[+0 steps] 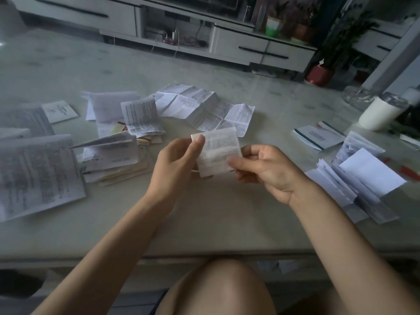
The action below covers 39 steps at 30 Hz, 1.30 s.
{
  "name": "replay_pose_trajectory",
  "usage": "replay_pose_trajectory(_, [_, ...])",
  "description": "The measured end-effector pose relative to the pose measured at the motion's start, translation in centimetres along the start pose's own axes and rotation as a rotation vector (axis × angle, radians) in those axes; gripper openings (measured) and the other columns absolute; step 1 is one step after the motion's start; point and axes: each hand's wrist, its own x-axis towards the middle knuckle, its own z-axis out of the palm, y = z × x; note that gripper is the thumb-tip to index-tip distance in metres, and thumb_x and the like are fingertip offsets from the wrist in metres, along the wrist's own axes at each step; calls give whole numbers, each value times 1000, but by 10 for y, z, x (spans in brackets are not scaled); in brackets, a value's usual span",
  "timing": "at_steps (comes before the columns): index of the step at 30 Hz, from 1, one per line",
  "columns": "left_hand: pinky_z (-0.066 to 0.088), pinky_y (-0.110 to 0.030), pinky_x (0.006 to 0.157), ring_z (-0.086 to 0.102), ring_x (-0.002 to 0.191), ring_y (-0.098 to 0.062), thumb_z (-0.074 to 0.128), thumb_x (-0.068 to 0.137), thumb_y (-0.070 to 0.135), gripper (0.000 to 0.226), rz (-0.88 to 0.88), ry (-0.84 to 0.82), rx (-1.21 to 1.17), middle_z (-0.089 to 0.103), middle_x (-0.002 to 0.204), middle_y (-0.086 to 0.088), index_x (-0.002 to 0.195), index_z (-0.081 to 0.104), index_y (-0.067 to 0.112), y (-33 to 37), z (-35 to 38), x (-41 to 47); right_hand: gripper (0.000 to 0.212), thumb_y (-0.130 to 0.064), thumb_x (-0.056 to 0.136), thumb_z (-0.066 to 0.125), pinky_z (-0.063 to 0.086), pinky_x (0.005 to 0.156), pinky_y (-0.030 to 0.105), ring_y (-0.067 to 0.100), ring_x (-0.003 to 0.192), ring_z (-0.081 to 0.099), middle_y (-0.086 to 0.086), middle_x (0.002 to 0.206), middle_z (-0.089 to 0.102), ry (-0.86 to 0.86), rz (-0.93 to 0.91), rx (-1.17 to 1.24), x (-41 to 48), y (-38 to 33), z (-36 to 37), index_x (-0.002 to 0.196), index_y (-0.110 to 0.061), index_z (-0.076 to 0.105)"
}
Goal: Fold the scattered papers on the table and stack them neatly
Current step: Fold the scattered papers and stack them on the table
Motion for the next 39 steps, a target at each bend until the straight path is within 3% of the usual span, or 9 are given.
replay_pose_trajectory(4, [58,-28,56,62,62,-8,60,86,-3,37,27,-11,52,56,78,-15,119,51,8,-1,8,5,10,-6,85,62,46,50,16,4,47,55,3,70,60,-18,73,40,5,4,-12,78,-11,58])
replay_pose_trajectory(10, [54,-36,70,64,68,-19,57,90,6,24,76,49,315,64,88,-5,113,56,12,-11,22,29,15,-3,88,59,41,42,12,5,46,51,3,71,59,324,5,58,17,4,-41,101,-8,57])
replay_pose_trajectory(13, [42,-22,79,61,92,-17,56,90,10,21,340,51,742,64,103,0,109,64,12,-13,25,40,30,-7,88,59,39,40,14,7,45,50,2,73,59,540,9,-19,24,6,-63,117,-8,51])
replay_pose_trajectory(16, [26,-30,102,35,130,-27,57,90,17,23,482,-111,1041,51,136,-6,112,66,15,-17,40,60,27,-14,88,57,43,46,22,17,52,56,12,94,65,670,32,-161,34,16,-80,114,-11,48])
replay_pose_trajectory(19, [9,-36,113,14,143,-26,44,87,39,37,419,-265,1161,37,148,-6,108,68,21,-24,45,74,33,-31,92,52,51,79,34,33,95,63,17,116,61,751,80,-573,37,16,-78,116,-10,47])
replay_pose_trajectory(22, [13,-46,115,23,141,-28,36,79,45,47,434,-323,1153,46,142,-7,97,72,22,-28,49,80,41,-37,95,46,42,87,37,35,115,53,18,124,55,787,119,-760,32,10,-80,121,-6,45])
replay_pose_trajectory(28, [29,-59,105,39,133,-32,28,76,49,63,493,-370,1201,56,132,-11,111,68,17,-33,45,80,26,-15,92,46,37,74,32,36,109,54,15,122,50,901,27,-880,24,-8,-77,116,-6,46])
replay_pose_trajectory(36, [24,-52,111,36,135,-28,47,89,27,51,504,-248,1128,45,142,-12,136,46,7,-29,44,80,31,1,84,43,40,78,30,27,97,54,10,113,51,731,-388,-634,30,-25,-54,113,-8,53])
replay_pose_trajectory(39, [30,-27,107,43,128,-25,46,88,19,48,602,-89,885,50,136,-14,133,48,4,-15,44,75,34,6,80,44,39,74,21,18,90,51,6,101,52,624,-411,-400,34,-30,-49,109,-7,55])
